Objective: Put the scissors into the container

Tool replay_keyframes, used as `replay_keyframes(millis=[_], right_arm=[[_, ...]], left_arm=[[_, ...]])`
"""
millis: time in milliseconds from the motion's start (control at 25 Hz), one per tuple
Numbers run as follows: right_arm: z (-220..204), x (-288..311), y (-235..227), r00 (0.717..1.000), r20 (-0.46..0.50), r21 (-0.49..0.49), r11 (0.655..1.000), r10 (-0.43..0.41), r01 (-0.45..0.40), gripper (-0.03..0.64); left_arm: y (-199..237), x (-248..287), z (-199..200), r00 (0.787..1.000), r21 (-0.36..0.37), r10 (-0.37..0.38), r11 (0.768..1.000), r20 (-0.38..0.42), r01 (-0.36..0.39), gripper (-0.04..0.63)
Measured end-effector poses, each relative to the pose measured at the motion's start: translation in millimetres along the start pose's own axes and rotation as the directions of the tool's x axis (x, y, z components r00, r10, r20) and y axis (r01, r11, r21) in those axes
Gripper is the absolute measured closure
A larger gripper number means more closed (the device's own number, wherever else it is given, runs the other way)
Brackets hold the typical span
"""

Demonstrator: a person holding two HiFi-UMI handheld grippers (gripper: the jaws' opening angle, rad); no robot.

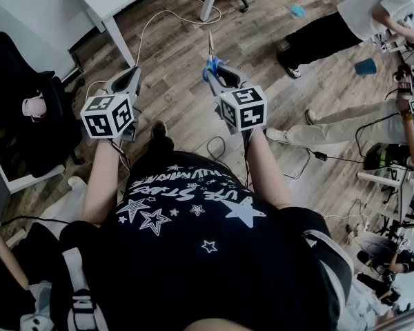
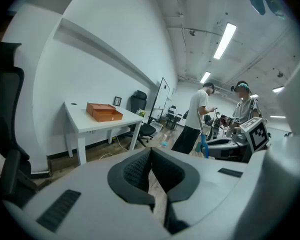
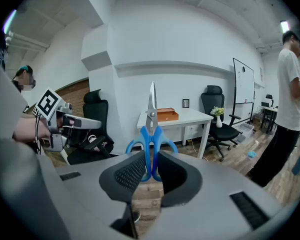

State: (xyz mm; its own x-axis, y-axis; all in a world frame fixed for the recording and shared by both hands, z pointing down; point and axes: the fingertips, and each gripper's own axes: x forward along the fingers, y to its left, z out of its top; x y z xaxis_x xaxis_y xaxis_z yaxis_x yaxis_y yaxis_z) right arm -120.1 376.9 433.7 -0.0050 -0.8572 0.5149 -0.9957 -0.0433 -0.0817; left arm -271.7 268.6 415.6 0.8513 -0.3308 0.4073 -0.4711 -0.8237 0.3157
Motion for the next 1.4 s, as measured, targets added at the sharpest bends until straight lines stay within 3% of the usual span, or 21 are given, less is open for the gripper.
replay_keyframes(millis=[680, 1200, 1400], right_arm=[[26.7, 51.0, -37.7, 0.999, -0.006, 0.025, 0.999, -0.047, 0.047, 0.525], [84.5, 157.1, -56.6, 0.993, 0.018, 0.091, 0.989, -0.117, 0.115, 0.525], [94.4, 187.1, -71.8, 0.993, -0.013, 0.098, 0.988, -0.118, 0.119, 0.525]], left_arm=[[28.3, 63.8, 27.5, 0.997, -0.003, -0.061, 0.998, -0.039, 0.061, 0.577], [123.3, 129.3, 78.9, 0.991, -0.012, -0.119, 0.993, -0.067, 0.119, 0.577], [155.1, 152.3, 88.7, 0.991, -0.036, -0.105, 0.994, -0.080, 0.103, 0.577]])
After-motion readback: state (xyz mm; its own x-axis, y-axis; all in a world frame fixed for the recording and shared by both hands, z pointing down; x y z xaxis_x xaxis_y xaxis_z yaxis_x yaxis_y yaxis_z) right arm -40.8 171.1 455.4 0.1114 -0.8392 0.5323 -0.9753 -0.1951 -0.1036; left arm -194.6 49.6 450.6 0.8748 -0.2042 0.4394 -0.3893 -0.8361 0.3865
